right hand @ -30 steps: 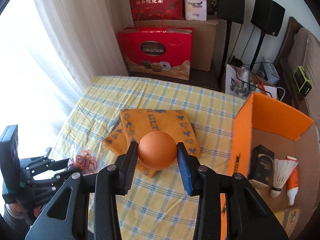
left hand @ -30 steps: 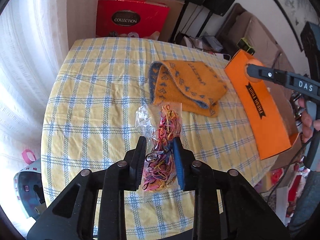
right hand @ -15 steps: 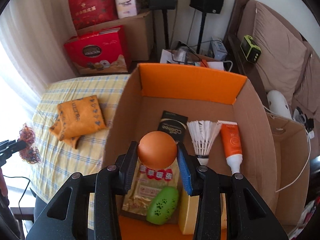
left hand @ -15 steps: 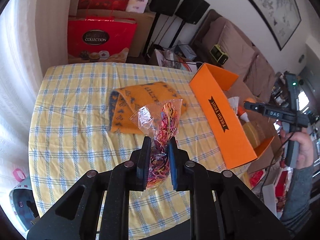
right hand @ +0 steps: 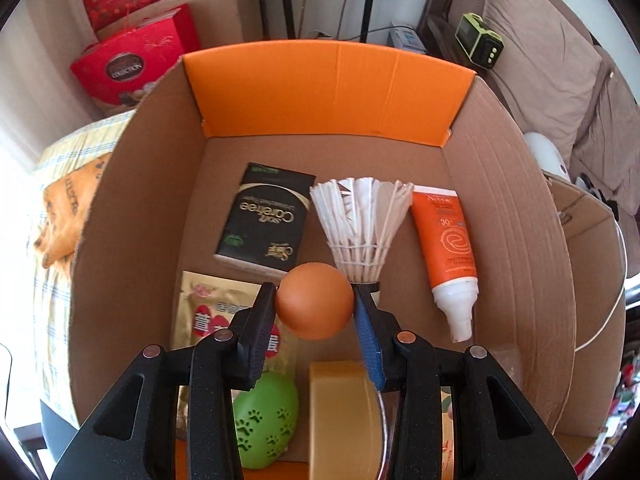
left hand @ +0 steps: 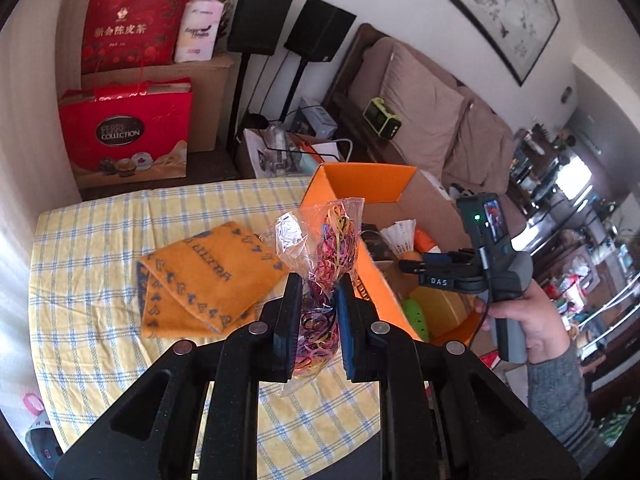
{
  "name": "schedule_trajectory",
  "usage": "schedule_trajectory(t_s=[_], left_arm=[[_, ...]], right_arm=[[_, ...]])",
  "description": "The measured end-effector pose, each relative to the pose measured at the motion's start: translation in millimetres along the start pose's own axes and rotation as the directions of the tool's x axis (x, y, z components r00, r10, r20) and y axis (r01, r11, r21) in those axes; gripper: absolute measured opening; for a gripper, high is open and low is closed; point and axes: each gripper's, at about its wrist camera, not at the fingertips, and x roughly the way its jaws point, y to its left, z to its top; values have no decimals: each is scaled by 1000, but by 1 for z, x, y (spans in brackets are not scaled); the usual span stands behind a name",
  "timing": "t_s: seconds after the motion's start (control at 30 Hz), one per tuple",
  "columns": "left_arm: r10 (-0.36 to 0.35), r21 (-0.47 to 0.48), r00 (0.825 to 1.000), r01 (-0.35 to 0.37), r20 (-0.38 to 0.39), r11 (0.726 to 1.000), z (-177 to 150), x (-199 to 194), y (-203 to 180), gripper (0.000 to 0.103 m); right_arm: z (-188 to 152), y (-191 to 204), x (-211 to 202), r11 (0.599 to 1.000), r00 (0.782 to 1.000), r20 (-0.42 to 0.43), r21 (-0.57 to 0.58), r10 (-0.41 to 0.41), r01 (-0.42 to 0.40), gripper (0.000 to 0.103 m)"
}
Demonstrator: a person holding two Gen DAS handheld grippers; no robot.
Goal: Organize objects
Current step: 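Lower the orange ball into the box and open the right gripper while the left carries the bag, then lower the rubber-band bag into the box and open the left gripper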
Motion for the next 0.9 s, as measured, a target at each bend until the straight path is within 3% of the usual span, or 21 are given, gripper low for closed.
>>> schedule_trajectory(t_s=[0.17,0.5,0.9], left_arm=[[-21,27,1000,22,-12,999,17,15,-22,16],[-98,25,991,101,-88,995,58,78,-58,16],[-56,-12,985,55,-166,998,69,159,-78,16]], right_arm=[[-3,-7,-8,1000,1000,23,12,8,-8,46],[-24,-21,-63,997,987,152,52,42,-51,54],[-40,-29,-81,995,979,189,53,74,-85,56]])
